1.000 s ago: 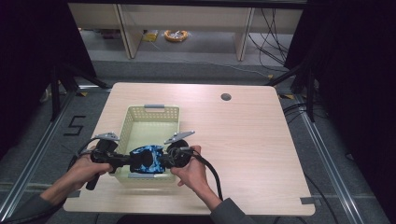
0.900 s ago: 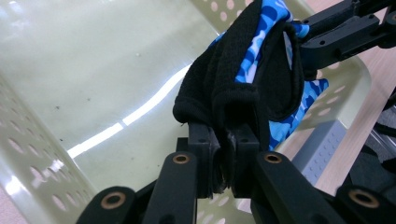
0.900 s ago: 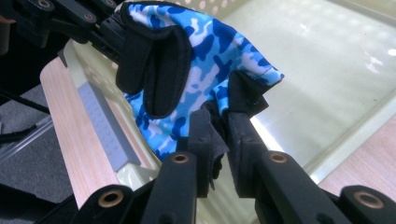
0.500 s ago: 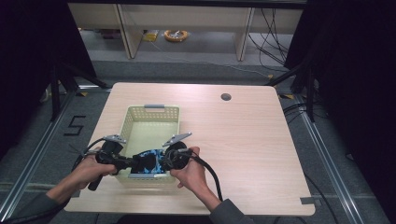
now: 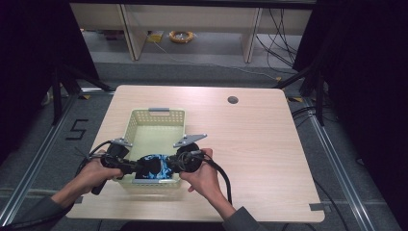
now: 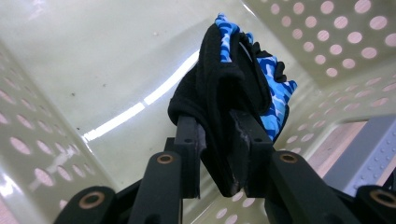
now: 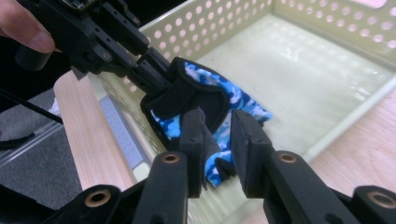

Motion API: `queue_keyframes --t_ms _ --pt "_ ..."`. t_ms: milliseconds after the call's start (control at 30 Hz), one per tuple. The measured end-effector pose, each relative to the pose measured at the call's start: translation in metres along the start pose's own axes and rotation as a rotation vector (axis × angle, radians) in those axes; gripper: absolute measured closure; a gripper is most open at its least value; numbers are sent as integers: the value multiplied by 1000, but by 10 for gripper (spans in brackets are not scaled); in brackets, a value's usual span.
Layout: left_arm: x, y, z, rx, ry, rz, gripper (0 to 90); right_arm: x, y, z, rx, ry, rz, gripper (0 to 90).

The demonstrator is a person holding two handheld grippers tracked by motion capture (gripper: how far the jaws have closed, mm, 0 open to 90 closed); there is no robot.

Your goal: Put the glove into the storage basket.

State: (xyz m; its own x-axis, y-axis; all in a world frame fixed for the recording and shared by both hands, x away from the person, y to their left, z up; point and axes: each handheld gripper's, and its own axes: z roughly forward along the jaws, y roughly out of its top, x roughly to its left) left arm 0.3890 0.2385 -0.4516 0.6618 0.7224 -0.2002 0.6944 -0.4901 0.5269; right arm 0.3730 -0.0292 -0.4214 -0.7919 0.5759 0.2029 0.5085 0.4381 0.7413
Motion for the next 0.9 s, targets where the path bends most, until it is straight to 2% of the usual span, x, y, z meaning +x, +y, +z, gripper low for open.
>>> queue_keyframes --t_ms 67,133,167,200,233,300,400,467,500,567,600,633,700,733,767,800,833,867,900 --pt "1 0 0 10 11 7 718 -1 -1 -5 -14 4 15 744" --pt "1 0 0 15 24 3 710 -4 -3 -9 -20 4 10 737" --pt "1 0 -1 21 29 6 705 -4 -4 -12 -19 21 25 736" --pt "2 1 -1 29 29 16 700 -6 -5 -14 -27 4 18 732" --pt "2 1 -2 27 36 20 697 -7 -5 -16 -28 6 19 732" --pt "2 2 -3 13 42 -6 677 -8 -7 -19 -35 5 24 725" --pt "2 3 -7 16 49 9 654 -11 -10 -25 -56 9 38 712" --pt "1 4 -9 0 56 1 643 -14 -11 -28 -75 8 27 711" --pt "0 5 -12 -4 66 6 634 -14 -11 -31 -67 4 46 708" --pt "-2 6 -14 -10 64 15 615 -17 -13 -36 -88 11 44 698" --pt "-3 6 -15 -16 64 20 592 -18 -14 -38 -94 -5 50 688" --pt "-4 6 -16 -11 63 21 556 -19 -15 -39 -99 5 50 679" --pt "-9 5 -16 -30 49 -5 482 -21 -17 -44 -102 2 62 659" --pt "-10 5 -17 -28 46 12 471 -23 -19 -47 -104 -10 53 647" --pt "-13 4 -18 -37 44 11 454 -25 -21 -47 -114 2 47 636" --pt "-15 4 -18 -41 43 16 436 -25 -23 -49 -112 -5 68 626" --pt "-17 3 -19 -48 41 12 417 -26 -24 -51 -108 -11 72 615" --pt "-20 3 -20 -58 35 2 395 -28 -26 -51 -125 0 56 601" --pt "-22 3 -20 -68 29 2 380 -29 -28 -54 -126 -7 68 584"
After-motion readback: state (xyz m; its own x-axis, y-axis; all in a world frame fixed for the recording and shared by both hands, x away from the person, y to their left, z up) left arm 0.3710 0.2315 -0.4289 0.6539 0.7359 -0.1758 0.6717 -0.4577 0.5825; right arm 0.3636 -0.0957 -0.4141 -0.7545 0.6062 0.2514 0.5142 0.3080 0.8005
